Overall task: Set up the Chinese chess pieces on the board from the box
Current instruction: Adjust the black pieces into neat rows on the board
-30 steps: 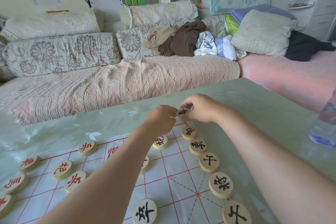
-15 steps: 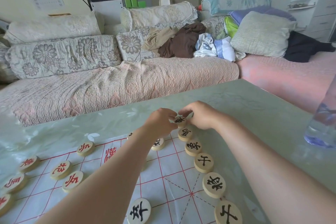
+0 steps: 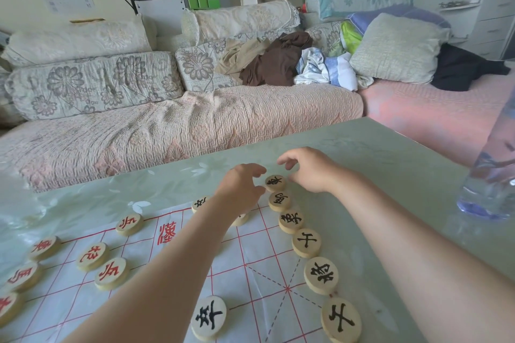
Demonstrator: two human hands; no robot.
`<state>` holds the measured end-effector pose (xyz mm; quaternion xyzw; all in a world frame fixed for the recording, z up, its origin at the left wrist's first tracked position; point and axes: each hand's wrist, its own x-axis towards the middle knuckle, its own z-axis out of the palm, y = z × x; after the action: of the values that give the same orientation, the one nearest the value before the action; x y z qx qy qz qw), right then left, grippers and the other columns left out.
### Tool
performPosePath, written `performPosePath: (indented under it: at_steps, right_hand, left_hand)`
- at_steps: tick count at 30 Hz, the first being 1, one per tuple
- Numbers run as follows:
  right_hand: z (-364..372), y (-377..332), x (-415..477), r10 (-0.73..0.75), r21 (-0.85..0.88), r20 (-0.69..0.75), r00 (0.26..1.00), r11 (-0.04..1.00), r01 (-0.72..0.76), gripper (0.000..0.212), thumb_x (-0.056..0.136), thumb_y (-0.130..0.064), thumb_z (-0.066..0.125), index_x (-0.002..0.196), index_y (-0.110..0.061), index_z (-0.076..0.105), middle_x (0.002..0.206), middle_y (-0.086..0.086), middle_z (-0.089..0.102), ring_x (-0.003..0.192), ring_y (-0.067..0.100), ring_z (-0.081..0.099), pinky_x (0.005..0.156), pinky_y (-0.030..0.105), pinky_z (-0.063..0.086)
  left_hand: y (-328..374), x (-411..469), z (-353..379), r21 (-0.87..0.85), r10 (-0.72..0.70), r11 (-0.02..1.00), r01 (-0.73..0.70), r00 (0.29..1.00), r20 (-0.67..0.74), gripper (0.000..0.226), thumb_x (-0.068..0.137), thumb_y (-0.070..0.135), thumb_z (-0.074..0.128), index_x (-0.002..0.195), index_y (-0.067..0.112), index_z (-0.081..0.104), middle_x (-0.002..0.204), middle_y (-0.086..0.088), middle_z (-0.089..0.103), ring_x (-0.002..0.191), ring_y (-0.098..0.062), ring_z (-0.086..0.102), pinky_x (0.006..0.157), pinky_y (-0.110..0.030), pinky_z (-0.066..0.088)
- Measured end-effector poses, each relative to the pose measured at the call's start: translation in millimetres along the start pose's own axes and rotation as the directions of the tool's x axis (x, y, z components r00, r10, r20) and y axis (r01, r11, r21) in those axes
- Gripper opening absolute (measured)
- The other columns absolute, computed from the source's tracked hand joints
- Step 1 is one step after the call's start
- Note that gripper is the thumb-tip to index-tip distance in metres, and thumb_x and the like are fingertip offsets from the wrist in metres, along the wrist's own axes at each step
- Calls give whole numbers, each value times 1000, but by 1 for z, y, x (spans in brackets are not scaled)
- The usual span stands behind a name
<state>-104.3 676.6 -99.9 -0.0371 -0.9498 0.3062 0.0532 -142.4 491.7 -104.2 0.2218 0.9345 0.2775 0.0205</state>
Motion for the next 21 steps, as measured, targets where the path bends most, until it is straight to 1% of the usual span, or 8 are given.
performPosePath:
  at_steps: [3, 5, 6, 8, 11, 13, 16, 21]
  right_hand:
    - [-14, -4, -11, -42, 2, 16, 999, 999, 42, 28, 86, -7, 69, 99, -32, 69, 103, -12, 66, 83, 4, 58, 63, 12, 39]
    - [-18, -8, -19, -57, -13, 67, 996, 998, 58, 25, 83, -7, 70, 91, -31, 70, 99, -11, 69, 71, -2, 56, 50, 6, 35]
    - [-18, -10, -22, -59, -22, 98, 993, 998, 62, 24, 82, -9, 71, 90, -32, 71, 98, -11, 70, 69, -2, 56, 49, 6, 36]
    - [-14, -13, -28, -54, -44, 141, 989, 997, 61, 24, 79, -13, 76, 90, -34, 72, 97, -13, 72, 74, 0, 59, 56, 11, 42]
    - [-7, -13, -36, -17, -64, 151, 988, 998, 27, 30, 77, -14, 79, 97, -36, 74, 100, -16, 69, 79, -1, 58, 61, 15, 43]
    - [-4, -12, -38, -12, -57, 142, 990, 998, 20, 33, 77, -14, 78, 101, -36, 74, 104, -15, 68, 80, -1, 57, 59, 16, 41]
    - [-2, -9, -39, -31, -33, 139, 990, 999, 35, 35, 76, -16, 80, 105, -35, 73, 103, -14, 69, 79, 0, 58, 56, 16, 38]
    - [-3, -4, -41, -54, -16, 101, 993, 998, 56, 36, 74, -26, 85, 107, -33, 73, 98, -13, 68, 84, 5, 59, 58, 16, 38]
  left_hand:
    - [0, -13, -5, 28, 43, 999, -42, 999, -28, 31, 86, 19, 68, 114, 30, 63, 107, 10, 63, 92, -12, 58, 82, -28, 49]
    - [3, -23, -9, 63, 64, 996, -64, 998, -4, 26, 85, 22, 68, 110, 29, 64, 102, 11, 65, 89, -11, 57, 82, -27, 48]
    - [4, -28, -10, 78, 67, 995, -68, 998, 17, 25, 85, 25, 68, 109, 29, 64, 102, 11, 65, 88, -11, 57, 83, -27, 49]
    - [7, -35, -11, 103, 58, 993, -64, 997, 54, 25, 84, 28, 68, 109, 29, 64, 102, 14, 66, 90, -11, 59, 87, -30, 49]
    - [11, -40, -9, 115, 39, 992, -49, 995, 88, 25, 83, 27, 69, 107, 32, 65, 102, 17, 69, 97, -10, 62, 90, -31, 50]
    - [12, -41, -5, 91, 23, 995, -31, 996, 83, 25, 83, 23, 68, 106, 33, 66, 101, 17, 70, 97, -9, 63, 89, -31, 51]
    - [12, -38, 0, 23, -5, 1000, 4, 999, 52, 32, 85, 18, 67, 115, 29, 64, 98, 15, 70, 93, -12, 64, 87, -33, 53]
    - [8, -32, 6, -75, -25, 997, 26, 999, 21, 29, 83, 14, 68, 110, 26, 66, 94, 14, 72, 89, -9, 66, 83, -27, 53]
